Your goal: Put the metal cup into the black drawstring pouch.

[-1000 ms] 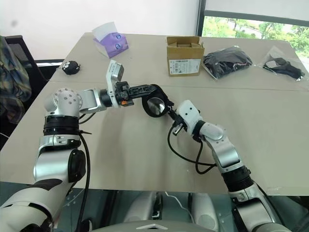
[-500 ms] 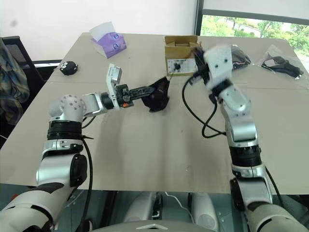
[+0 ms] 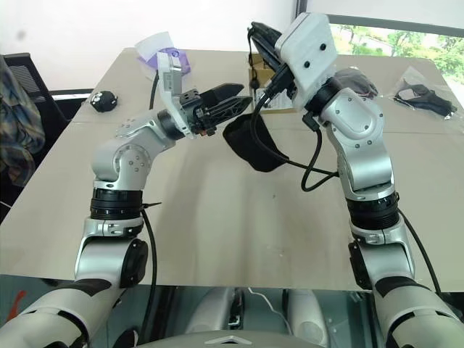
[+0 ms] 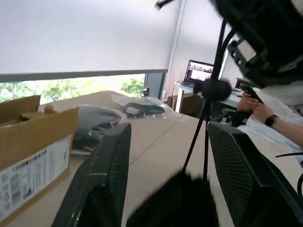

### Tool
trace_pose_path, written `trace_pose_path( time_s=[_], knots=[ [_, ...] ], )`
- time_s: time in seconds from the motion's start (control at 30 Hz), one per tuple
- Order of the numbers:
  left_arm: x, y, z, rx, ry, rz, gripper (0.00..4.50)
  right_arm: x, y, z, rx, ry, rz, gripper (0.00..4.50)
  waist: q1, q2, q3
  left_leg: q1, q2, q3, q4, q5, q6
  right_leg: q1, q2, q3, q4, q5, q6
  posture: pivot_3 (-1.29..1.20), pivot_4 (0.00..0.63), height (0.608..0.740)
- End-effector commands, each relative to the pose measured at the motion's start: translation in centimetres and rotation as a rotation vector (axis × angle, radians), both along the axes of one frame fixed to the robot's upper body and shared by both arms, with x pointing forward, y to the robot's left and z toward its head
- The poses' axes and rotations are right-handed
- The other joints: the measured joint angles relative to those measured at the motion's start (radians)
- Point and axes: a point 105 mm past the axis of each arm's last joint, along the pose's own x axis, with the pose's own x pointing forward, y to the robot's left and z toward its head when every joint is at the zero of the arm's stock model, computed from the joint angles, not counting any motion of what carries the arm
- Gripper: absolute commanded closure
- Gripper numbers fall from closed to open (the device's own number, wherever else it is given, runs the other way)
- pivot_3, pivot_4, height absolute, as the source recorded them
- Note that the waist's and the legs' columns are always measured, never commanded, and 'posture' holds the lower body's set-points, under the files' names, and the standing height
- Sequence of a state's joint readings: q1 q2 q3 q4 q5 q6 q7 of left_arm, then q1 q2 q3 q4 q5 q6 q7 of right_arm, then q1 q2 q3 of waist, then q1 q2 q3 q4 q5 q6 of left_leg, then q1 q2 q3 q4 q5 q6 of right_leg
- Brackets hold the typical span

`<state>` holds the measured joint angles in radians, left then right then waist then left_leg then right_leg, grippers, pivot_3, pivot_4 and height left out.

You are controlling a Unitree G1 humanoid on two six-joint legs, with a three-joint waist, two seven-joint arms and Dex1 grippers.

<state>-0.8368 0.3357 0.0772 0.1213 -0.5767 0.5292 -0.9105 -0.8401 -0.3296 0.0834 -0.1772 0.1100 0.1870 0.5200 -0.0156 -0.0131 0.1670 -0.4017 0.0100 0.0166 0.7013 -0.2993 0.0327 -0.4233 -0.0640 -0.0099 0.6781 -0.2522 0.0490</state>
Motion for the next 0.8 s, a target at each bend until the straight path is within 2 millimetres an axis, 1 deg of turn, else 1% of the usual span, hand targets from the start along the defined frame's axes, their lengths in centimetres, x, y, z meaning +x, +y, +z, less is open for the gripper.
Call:
trace_pose_path(
  time_s=[0.03, 0.37, 0.4, 0.43, 0.47, 0.5, 0.53, 0.57, 0.6, 0.67, 0.73, 0.77, 0.8],
  knots=[
    [-1.0, -0.4, 2.6, -0.029, -0.120, -0.013, 1.82, -0.7, 0.5, 0.3, -0.027, -0.031, 0.025, 4.50, 0.000, 0.000, 0.000, 0.000, 0.000, 0.000, 0.000, 0.000, 0.000, 0.000, 0.000, 0.000, 0.000, 0.000, 0.000, 0.00, 0.150, 0.710],
    [-1.1, -0.9, 2.8, -0.035, -0.132, -0.033, 1.82, -1.0, 1.2, -0.2, -0.054, -0.016, 0.048, 4.50, 0.001, 0.000, 0.000, 0.000, 0.000, 0.000, 0.000, 0.000, 0.000, 0.000, 0.000, 0.000, 0.000, 0.000, 0.000, 0.00, 0.150, 0.710],
    [-1.1, -0.9, 2.7, -0.038, -0.122, -0.035, 2.32, -1.0, 1.3, -0.3, -0.055, -0.015, 0.048, 4.50, 0.001, 0.000, 0.000, 0.000, 0.000, 0.000, 0.000, 0.000, 0.000, 0.000, 0.000, -0.001, 0.000, 0.000, 0.000, 0.00, 0.150, 0.710],
    [-1.1, -0.8, 2.6, -0.037, -0.111, -0.041, 2.54, -1.0, 1.3, -0.3, -0.054, -0.015, 0.048, 4.50, 0.001, 0.000, 0.000, 0.000, 0.000, 0.000, 0.000, 0.000, 0.000, 0.000, 0.000, -0.001, 0.000, 0.000, 0.000, 0.00, 0.150, 0.710],
    [-1.2, -0.8, 2.5, -0.031, -0.105, -0.045, 3.20, -1.1, 1.3, -0.3, -0.053, -0.015, 0.048, 4.50, 0.001, 0.000, 0.000, 0.000, 0.000, 0.000, 0.000, 0.000, 0.000, 0.000, 0.000, -0.001, 0.000, 0.000, 0.000, 0.00, 0.150, 0.710],
    [-1.1, -0.8, 2.2, -0.021, -0.098, -0.046, 3.20, -1.1, 1.2, -0.2, -0.051, -0.015, 0.047, 4.50, 0.001, 0.000, 0.000, 0.000, 0.000, 0.000, 0.000, 0.000, 0.000, 0.000, 0.000, 0.000, 0.000, 0.000, 0.000, 0.00, 0.150, 0.710],
    [-1.2, -0.8, 1.9, -0.009, -0.095, -0.048, 3.82, -1.1, 1.2, -0.2, -0.050, -0.016, 0.046, 4.50, 0.001, 0.000, 0.000, 0.000, 0.000, 0.000, 0.000, 0.000, 0.000, 0.000, 0.000, 0.000, 0.000, 0.000, 0.000, 0.00, 0.150, 0.710],
    [-1.2, -0.9, 1.6, 0.006, -0.094, -0.047, 4.22, -1.2, 1.2, -0.1, -0.047, -0.017, 0.045, 4.50, 0.000, 0.000, 0.000, 0.000, 0.000, 0.000, 0.000, 0.000, 0.000, 0.000, 0.000, 0.000, 0.000, 0.000, 0.000, 0.00, 0.150, 0.710],
    [-1.2, -1.0, 1.4, 0.018, -0.091, -0.046, 4.34, -1.2, 1.1, 0.0, -0.044, -0.018, 0.044, 4.50, 0.000, 0.000, 0.000, 0.000, 0.000, 0.000, 0.000, 0.000, 0.000, 0.000, 0.000, 0.000, 0.000, 0.000, 0.000, 0.00, 0.150, 0.710],
    [-1.1, -1.1, 1.0, 0.036, -0.089, -0.046, 4.34, -1.2, 1.1, 0.3, -0.034, -0.027, 0.042, 4.50, 0.001, 0.000, 0.000, 0.000, 0.000, -0.001, 0.000, 0.000, 0.000, 0.000, 0.000, -0.001, 0.000, 0.000, 0.000, 0.00, 0.150, 0.710],
    [-0.9, -1.3, 0.8, 0.048, -0.082, -0.034, 4.34, -1.4, 0.9, 1.1, -0.002, -0.057, 0.034, 4.50, 0.001, 0.000, 0.000, 0.000, 0.000, -0.001, 0.000, 0.000, 0.000, 0.000, 0.000, -0.001, 0.000, 0.000, 0.000, 0.00, 0.150, 0.710],
    [-0.8, -1.3, 0.5, 0.063, -0.080, -0.025, 4.34, -1.6, 0.6, 2.2, 0.038, -0.104, 0.021, 4.50, 0.001, 0.000, 0.000, 0.000, 0.000, -0.001, 0.000, 0.000, 0.000, 0.000, 0.000, -0.001, 0.000, 0.000, 0.000, 0.00, 0.150, 0.710],
    [-0.6, -1.4, -0.1, 0.092, -0.072, -0.013, 4.34, -2.0, -0.1, 4.0, 0.112, -0.182, -0.008, 4.50, 0.001, 0.000, 0.000, 0.000, 0.000, 0.000, 0.000, 0.000, 0.000, 0.000, 0.000, 0.000, 0.000, 0.000, 0.000, 0.00, 0.150, 0.710]
  ],
)
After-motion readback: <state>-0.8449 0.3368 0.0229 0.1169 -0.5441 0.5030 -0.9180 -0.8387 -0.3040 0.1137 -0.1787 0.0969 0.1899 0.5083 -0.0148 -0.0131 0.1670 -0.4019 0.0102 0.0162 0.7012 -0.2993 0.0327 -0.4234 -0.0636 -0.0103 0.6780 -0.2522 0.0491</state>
